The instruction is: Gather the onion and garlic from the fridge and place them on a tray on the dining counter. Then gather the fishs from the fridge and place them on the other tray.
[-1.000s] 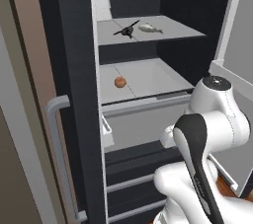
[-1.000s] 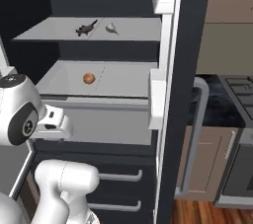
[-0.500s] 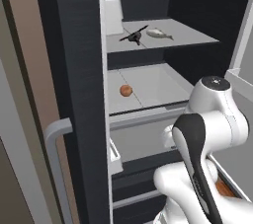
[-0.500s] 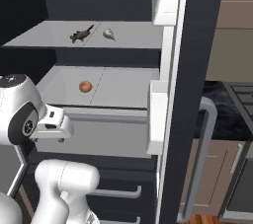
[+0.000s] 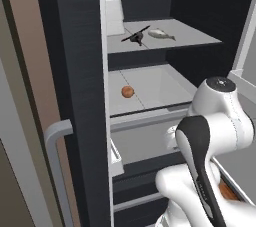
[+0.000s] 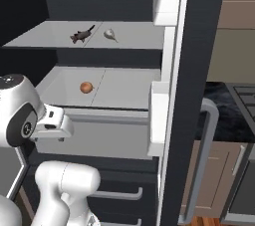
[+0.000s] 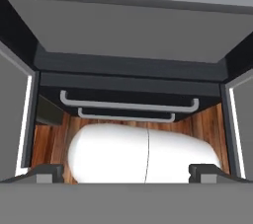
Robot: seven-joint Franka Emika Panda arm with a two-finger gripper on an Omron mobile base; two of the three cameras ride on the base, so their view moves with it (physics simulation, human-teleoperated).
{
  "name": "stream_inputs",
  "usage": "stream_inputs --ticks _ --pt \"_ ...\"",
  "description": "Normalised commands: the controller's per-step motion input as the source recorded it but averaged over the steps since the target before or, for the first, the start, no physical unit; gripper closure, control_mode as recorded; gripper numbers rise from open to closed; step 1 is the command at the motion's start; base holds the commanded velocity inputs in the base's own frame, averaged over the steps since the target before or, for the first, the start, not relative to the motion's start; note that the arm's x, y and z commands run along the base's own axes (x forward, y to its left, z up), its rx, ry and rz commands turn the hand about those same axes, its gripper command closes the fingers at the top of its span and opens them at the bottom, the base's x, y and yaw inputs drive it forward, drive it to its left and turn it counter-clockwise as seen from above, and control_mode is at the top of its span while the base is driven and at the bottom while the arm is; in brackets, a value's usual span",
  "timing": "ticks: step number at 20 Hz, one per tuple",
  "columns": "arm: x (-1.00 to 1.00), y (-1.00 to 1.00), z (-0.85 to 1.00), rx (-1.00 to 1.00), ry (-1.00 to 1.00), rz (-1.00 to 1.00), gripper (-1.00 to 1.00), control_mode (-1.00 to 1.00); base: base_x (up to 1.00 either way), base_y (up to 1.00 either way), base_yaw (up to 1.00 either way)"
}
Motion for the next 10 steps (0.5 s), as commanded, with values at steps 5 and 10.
stream_inputs --ticks 5,10 --pt "0.37 0.03 0.36 -0.03 -0.31 0.13 -1.00 -1.00 0.00 0.00 0.00" --pt "0.58 0.01 0.19 0.00 -0.25 0.14 -1.00 -1.00 0.00 0.00 0.00"
